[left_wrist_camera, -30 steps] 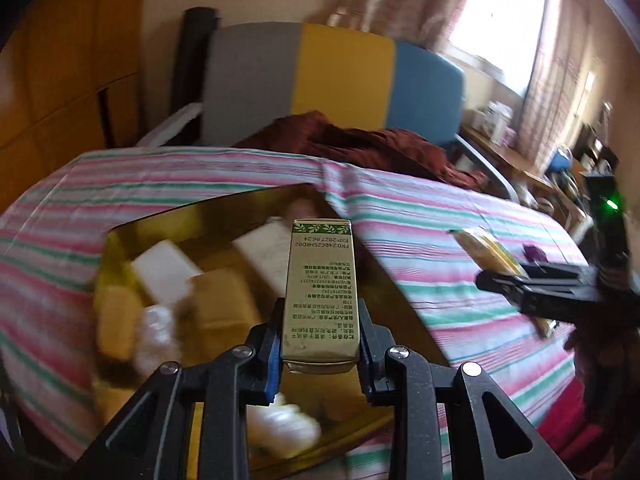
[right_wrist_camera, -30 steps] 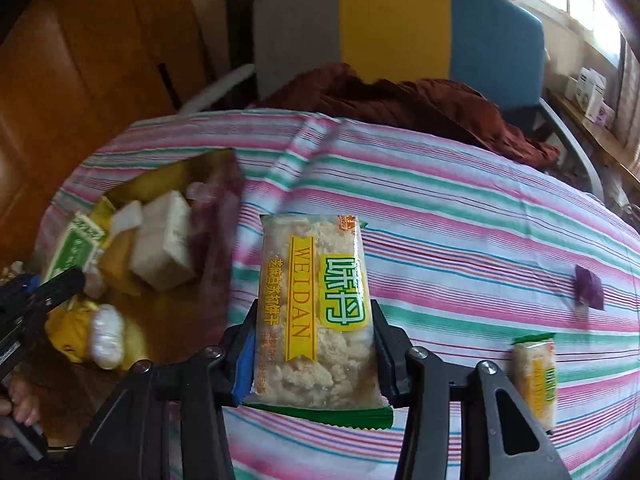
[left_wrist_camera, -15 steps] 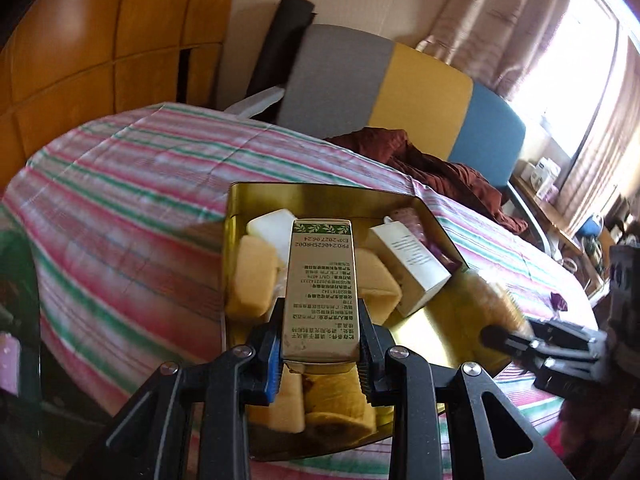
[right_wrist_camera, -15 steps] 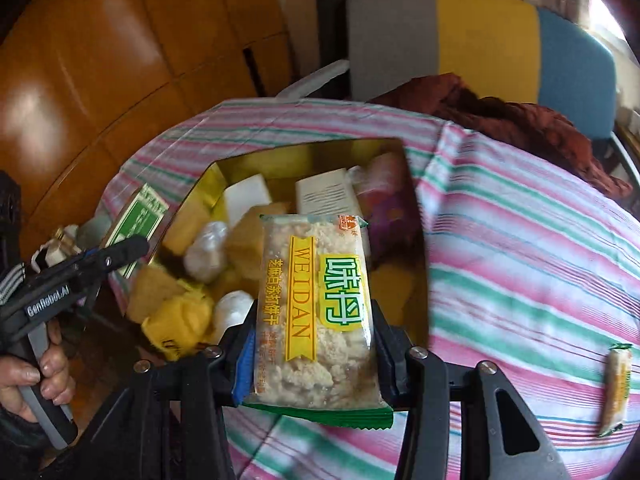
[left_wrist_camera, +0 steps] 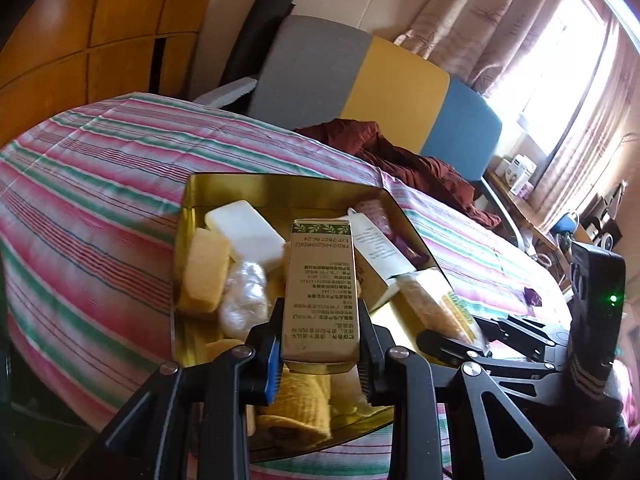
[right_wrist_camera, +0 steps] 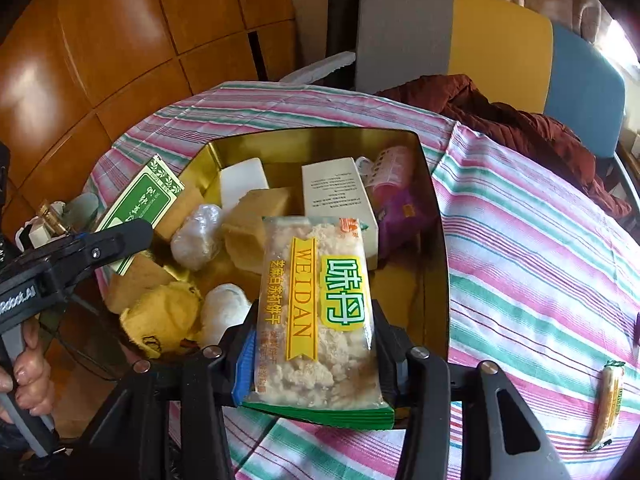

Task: Organize objects
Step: 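Carry the box and packet into the gold tray and open both grippers, then move both grippers back from the tray to the remaining packets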

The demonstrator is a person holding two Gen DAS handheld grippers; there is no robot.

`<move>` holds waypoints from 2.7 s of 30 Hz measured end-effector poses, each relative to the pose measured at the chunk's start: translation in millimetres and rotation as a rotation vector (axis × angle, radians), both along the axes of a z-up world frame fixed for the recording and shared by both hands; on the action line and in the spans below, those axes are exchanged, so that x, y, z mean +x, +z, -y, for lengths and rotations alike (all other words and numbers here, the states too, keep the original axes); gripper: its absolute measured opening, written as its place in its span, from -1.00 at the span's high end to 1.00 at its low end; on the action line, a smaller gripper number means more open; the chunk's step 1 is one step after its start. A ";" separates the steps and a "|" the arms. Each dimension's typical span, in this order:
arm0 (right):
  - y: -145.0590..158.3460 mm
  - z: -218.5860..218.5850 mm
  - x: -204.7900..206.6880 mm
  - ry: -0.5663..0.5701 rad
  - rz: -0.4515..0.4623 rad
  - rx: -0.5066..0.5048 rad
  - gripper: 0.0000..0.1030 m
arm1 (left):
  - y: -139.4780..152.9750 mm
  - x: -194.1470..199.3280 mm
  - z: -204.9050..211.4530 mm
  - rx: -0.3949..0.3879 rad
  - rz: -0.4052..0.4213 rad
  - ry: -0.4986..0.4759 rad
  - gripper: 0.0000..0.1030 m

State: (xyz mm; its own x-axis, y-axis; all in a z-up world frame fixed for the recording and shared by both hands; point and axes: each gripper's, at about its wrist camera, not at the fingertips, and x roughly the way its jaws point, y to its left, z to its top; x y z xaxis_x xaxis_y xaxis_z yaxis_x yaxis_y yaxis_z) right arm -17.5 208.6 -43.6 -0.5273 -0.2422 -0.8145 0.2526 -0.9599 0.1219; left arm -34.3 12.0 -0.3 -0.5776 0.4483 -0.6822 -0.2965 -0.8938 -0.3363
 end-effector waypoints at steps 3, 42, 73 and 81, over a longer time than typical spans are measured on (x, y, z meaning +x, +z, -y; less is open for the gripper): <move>-2.1 -6.4 -2.3 -0.029 0.003 -0.002 -0.02 | -3.0 -0.7 -9.0 -0.009 0.008 -0.014 0.41; 7.1 -42.2 18.3 -0.254 -0.093 0.029 -0.89 | -9.0 3.5 -52.3 -0.125 -0.042 -0.023 -0.20; 13.9 -87.9 35.7 -0.374 -0.081 0.052 -0.85 | 11.5 25.4 -62.2 -0.226 -0.137 -0.052 -0.28; 8.6 -132.4 40.7 -0.455 -0.036 0.049 -0.85 | 18.6 26.3 -71.9 -0.229 -0.154 -0.084 -0.28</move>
